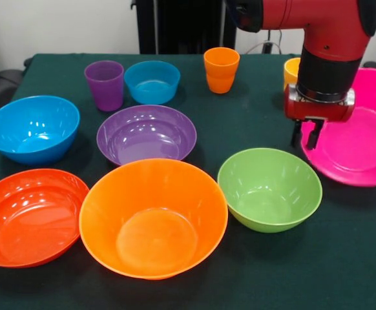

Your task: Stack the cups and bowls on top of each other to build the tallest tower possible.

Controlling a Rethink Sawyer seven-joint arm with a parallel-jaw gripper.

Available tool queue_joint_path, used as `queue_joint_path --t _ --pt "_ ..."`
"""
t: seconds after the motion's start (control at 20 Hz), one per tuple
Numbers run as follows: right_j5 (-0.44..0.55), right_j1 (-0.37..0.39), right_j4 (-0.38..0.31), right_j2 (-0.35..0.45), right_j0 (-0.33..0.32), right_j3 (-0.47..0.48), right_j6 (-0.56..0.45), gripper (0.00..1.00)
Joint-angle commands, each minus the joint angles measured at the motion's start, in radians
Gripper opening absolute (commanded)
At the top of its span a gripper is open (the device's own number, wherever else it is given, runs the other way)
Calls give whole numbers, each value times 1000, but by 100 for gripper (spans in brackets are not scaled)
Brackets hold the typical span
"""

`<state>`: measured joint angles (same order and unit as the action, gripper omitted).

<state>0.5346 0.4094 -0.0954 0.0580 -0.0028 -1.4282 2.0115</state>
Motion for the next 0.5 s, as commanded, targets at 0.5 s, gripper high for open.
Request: queue_joint_path --t 0.5 --pt "-62 -48 -38 24 21 63 64 0"
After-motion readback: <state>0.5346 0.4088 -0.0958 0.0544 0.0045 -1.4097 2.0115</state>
